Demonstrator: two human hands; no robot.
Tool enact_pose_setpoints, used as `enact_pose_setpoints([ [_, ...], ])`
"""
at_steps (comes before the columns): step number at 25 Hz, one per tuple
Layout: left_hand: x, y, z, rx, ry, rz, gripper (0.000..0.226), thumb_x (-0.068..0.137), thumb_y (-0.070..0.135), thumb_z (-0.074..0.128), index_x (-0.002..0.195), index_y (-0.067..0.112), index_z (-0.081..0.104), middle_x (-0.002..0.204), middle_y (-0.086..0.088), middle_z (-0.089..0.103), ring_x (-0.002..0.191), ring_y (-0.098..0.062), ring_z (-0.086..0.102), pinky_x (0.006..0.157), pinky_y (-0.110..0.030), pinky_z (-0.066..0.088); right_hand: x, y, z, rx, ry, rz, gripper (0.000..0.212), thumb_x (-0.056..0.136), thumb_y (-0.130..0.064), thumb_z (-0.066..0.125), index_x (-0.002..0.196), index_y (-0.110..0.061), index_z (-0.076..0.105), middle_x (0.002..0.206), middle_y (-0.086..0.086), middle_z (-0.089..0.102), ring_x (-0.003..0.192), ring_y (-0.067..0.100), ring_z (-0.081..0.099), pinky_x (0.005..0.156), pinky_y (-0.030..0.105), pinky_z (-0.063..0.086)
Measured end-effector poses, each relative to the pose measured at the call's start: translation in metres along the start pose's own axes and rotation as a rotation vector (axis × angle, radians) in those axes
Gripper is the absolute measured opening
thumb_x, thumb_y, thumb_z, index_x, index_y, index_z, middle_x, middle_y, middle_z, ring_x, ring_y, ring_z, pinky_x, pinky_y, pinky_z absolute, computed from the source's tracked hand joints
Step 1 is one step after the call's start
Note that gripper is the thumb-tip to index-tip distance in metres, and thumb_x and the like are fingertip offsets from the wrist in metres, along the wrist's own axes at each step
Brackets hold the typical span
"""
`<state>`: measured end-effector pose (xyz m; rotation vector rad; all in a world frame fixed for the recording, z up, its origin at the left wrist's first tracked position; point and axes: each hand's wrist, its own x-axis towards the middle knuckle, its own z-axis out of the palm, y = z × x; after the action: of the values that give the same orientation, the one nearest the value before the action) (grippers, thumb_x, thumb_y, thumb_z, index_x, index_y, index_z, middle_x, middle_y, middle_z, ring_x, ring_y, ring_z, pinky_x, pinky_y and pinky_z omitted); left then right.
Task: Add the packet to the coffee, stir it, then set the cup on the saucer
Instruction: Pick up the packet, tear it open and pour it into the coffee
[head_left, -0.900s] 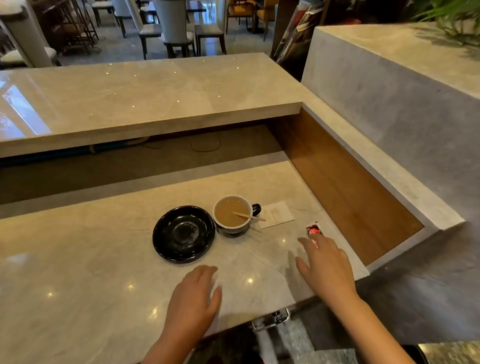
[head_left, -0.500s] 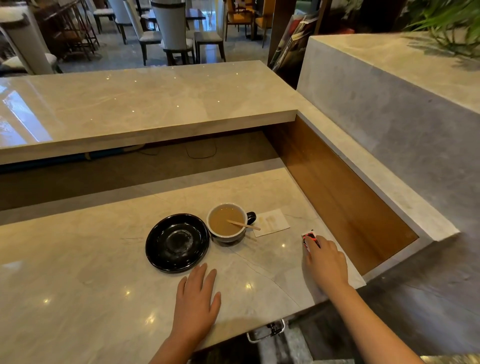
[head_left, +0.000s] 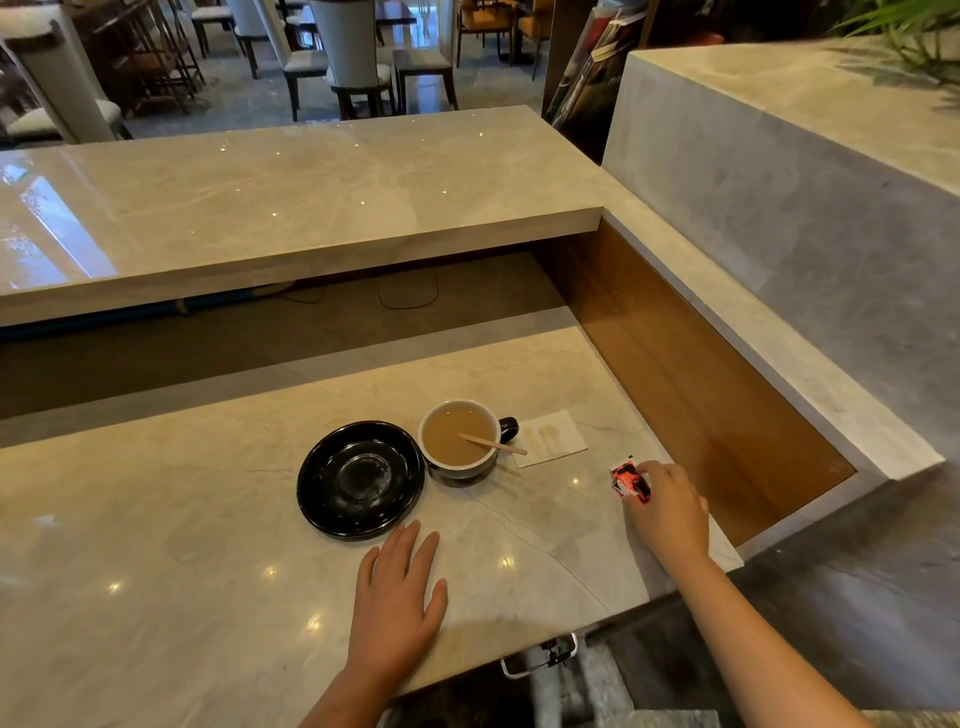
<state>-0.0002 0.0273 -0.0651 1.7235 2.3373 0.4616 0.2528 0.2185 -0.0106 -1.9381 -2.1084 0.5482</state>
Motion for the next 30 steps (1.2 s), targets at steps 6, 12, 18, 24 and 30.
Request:
enact_pose_setpoints([
  [6, 0.000, -0.002, 0.002, -0.003, 0.001, -0.002, 0.054, 0.088, 0.044, 0.035, 0.139, 0.027, 0.034, 0.151, -0.003, 0.028, 0.138, -0.019, 0.018, 0.110, -0.039, 0.008, 0.000, 0.006, 0.004, 0.224, -0.033, 0.081, 0.037, 0.082, -0.015, 0.067, 0.116, -0.008, 0.057, 0.113, 0.019, 0.065, 0.098, 0.033, 0.059, 0.079, 0.043, 0.050],
  [12, 0.001, -0.002, 0.003, -0.016, 0.011, 0.007, 0.054, 0.089, 0.044, 0.036, 0.140, 0.027, 0.034, 0.151, -0.004, 0.028, 0.138, -0.019, 0.018, 0.110, -0.041, 0.009, -0.014, 0.003, 0.011, 0.520, -0.012, 0.156, 0.020, 0.086, -0.007, 0.060, 0.106, -0.007, 0.062, 0.104, 0.012, 0.066, 0.088, 0.022, 0.056, 0.076, 0.035, 0.044],
  [18, 0.001, -0.004, 0.005, -0.007, 0.014, 0.015, 0.053, 0.092, 0.040, 0.044, 0.141, 0.028, 0.029, 0.152, -0.002, 0.024, 0.139, -0.017, 0.013, 0.111, -0.038, 0.004, -0.026, -0.040, -0.003, 1.248, -0.161, 0.273, 0.016, 0.088, -0.004, 0.056, 0.100, -0.012, 0.061, 0.080, 0.010, 0.073, 0.059, 0.015, 0.069, 0.052, 0.029, 0.060],
  [24, 0.000, -0.004, 0.006, 0.018, 0.023, 0.023, 0.052, 0.091, 0.039, 0.046, 0.140, 0.027, 0.032, 0.151, -0.004, 0.028, 0.138, -0.019, 0.018, 0.110, -0.039, 0.007, -0.022, -0.092, -0.012, 1.780, -0.366, 0.315, 0.020, 0.088, 0.000, 0.051, 0.101, -0.013, 0.060, 0.071, 0.007, 0.076, 0.066, 0.014, 0.071, 0.051, 0.018, 0.055],
  [30, 0.001, -0.005, 0.005, 0.031, 0.033, 0.058, 0.053, 0.084, 0.032, 0.063, 0.133, 0.020, 0.046, 0.142, -0.010, 0.044, 0.130, -0.026, 0.036, 0.105, -0.046, 0.024, -0.006, -0.125, -0.021, 1.462, -0.280, 0.141, 0.023, 0.085, -0.001, 0.058, 0.101, -0.017, 0.062, 0.081, 0.007, 0.071, 0.064, 0.014, 0.065, 0.050, 0.018, 0.053],
])
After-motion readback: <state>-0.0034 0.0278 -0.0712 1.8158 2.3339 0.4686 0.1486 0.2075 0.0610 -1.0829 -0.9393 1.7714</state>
